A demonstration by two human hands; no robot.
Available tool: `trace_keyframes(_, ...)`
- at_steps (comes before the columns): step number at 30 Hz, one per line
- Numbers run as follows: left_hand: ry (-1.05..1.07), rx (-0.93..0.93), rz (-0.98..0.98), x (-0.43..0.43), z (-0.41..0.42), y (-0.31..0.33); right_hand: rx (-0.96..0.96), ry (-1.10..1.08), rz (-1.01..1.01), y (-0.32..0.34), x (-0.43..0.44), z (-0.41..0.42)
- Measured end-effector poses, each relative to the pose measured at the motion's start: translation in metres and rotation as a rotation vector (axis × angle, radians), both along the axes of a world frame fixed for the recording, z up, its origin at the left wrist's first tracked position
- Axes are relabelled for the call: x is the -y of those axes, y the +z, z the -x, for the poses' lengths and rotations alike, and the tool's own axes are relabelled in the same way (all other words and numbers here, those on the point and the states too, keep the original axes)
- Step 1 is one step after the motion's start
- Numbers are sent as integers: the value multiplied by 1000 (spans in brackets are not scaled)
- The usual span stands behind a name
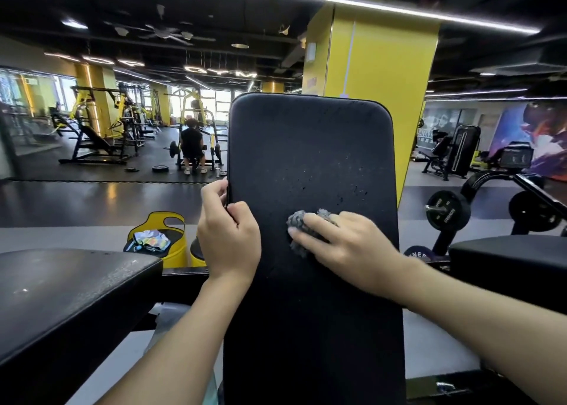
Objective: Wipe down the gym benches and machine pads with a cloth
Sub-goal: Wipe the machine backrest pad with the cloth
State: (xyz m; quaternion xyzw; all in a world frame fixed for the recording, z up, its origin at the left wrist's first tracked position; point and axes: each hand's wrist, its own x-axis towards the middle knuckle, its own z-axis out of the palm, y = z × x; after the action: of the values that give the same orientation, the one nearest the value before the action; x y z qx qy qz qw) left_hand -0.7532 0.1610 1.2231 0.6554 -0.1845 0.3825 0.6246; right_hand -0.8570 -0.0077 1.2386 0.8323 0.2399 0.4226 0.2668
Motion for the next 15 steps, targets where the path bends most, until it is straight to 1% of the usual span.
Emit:
trace_keyframes(1, 1, 1, -3, 0, 0, 0, -33, 4, 50, 10, 10, 3)
trace_keyframes(2, 3, 1, -4, 0, 0, 0, -2, -22, 23, 18, 21, 2)
trace_keyframes(3, 5, 0, -4, 0, 0, 0, 76, -79, -84, 27, 30, 1)
trace_keyframes(5, 7, -8, -9, 0, 1, 0, 237, -193, -367, 29, 31, -2)
trace_keyframes(6, 9, -8, -10, 0, 1, 0, 269, -209, -436, 19, 25, -3)
trace_keyframes(7, 14, -7, -10, 0, 1, 0, 251, -178, -429, 6, 17, -2)
trace_keyframes(8, 23, -6, -9, 1, 0, 0, 197, -103, -335, -7, 9, 1)
trace_keyframes(10, 39, -8, -11, 1, 0, 1, -6, 12, -63, -19, 7, 15)
trace_keyframes(11, 38, -6, -13, 2, 0, 1, -52, 28, 8, -12, 14, 19)
trace_keyframes(12, 34, -2, -14, 2, 0, 1, -34, 4, -3, -4, 25, 19)
trace_keyframes(13, 33, 1, -13, 2, 0, 2, 39, -45, -97, 5, 34, 17)
trace_keyframes(15, 42, 5, -18, 2, 1, 2, 204, -174, -366, 13, 41, 15)
